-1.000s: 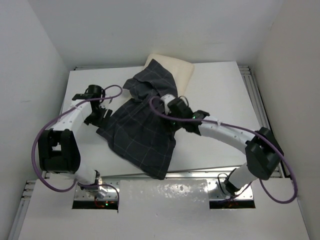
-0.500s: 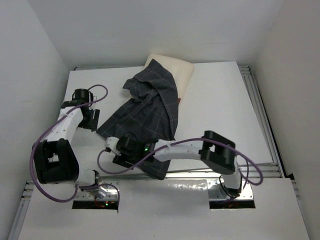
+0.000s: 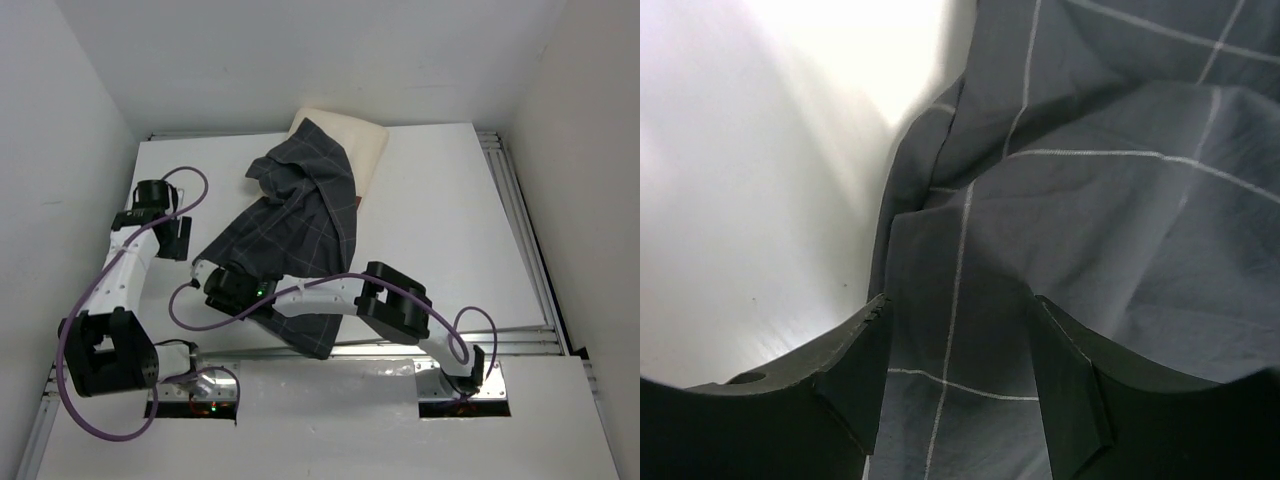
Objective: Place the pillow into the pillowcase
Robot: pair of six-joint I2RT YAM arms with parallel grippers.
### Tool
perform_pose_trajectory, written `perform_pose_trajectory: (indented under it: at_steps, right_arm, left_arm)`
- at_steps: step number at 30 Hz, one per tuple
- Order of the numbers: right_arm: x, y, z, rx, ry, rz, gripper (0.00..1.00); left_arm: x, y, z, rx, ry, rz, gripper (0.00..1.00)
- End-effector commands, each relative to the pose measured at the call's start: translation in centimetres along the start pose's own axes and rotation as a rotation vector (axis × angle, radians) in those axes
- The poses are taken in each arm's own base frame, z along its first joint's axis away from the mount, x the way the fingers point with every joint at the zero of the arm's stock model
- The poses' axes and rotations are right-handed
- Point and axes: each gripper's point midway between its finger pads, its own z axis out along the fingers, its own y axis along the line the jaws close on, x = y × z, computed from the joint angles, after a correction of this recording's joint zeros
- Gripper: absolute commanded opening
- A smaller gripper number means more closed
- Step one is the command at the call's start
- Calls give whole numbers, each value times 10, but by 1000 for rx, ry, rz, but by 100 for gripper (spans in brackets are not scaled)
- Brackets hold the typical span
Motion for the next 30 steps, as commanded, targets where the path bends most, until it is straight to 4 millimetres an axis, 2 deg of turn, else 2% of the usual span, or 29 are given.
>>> perform_pose_trajectory:
  at_steps: [1,4,8,9,11,12,13,16,21,22,23,24,25,26,27,28,30]
  right_arm:
    - [1,8,2,-29,-2,20,56]
    - [7,7,11,-4,27,13,53]
    - [10,7,18,10,49,5,41]
    - [12,8,19,9,54,6,29]
    - [14,7,19,10,57,16,15]
    - [14,7,19,10,58,21,3]
    - [10,6,17,13,50,28,0]
    - [0,0,10,26,26,36,0]
    - [-56,-32,-24,37,-108,149,0]
    - [-63,-43,-29,36,-129,178,0]
    - [-82,-53,-44,30,-187,229,0]
    - [-91,-58,-50,5,-212,260,0]
    - [-98,-74,-54,6,-235,303,0]
    - [-115,-85,-68,-5,-288,368,0]
    - [-124,-96,-74,-14,-317,416,0]
    - [-130,-116,-79,-27,-343,470,0]
    - [-152,-140,-101,-50,-439,578,0]
  left_arm:
    - [-6,8,-10,-21,-43,-15,70]
    - [-7,8,-12,-19,-49,-21,70]
    - [-10,7,-15,-8,-61,-24,70]
    - [-10,7,-15,-9,-61,-25,70]
    - [-9,7,-15,-8,-61,-22,70]
    - [-8,6,-15,-6,-57,-21,69]
    - [-8,6,-15,-5,-57,-22,69]
    - [-7,2,-14,13,-55,-14,69]
    - [-8,-5,-15,56,-59,-6,69]
    - [-13,-7,-19,75,-79,-7,69]
    - [-18,-9,-21,92,-92,-9,69]
    - [-20,-12,-25,121,-98,-4,68]
    - [-37,-18,-37,183,-155,-1,68]
    - [-45,-22,-44,218,-184,-1,67]
    - [-55,-26,-53,257,-223,-1,67]
    - [-75,-33,-73,334,-302,-6,65]
    - [-95,-39,-91,397,-383,-29,57]
